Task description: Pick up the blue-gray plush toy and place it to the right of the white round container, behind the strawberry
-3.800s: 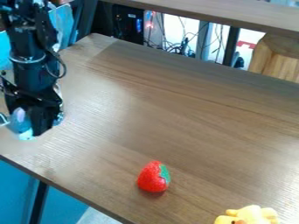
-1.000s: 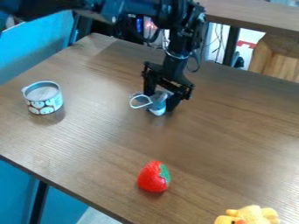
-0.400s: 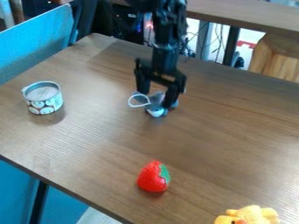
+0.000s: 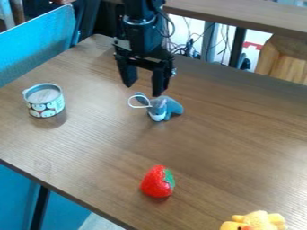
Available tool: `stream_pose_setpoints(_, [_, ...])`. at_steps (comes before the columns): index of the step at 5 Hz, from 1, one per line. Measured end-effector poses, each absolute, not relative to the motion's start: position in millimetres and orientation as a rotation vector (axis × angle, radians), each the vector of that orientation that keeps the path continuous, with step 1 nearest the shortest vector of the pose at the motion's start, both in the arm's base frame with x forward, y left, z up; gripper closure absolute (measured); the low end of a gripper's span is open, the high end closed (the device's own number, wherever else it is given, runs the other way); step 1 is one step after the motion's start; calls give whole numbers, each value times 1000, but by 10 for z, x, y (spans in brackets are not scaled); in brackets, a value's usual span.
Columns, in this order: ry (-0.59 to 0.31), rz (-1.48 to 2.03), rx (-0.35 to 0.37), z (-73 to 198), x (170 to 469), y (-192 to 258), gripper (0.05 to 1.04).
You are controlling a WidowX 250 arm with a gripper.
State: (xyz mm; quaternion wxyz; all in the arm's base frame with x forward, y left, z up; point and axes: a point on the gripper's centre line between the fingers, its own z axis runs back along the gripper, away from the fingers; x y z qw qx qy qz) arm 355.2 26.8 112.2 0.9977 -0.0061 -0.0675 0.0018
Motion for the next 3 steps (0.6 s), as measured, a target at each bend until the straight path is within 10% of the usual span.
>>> stream_pose_setpoints(1, [-107, -81, 57, 990, 3153, 253, 82])
stream_pose_setpoints(3, [-35, -176, -58, 845, 2856, -113, 82])
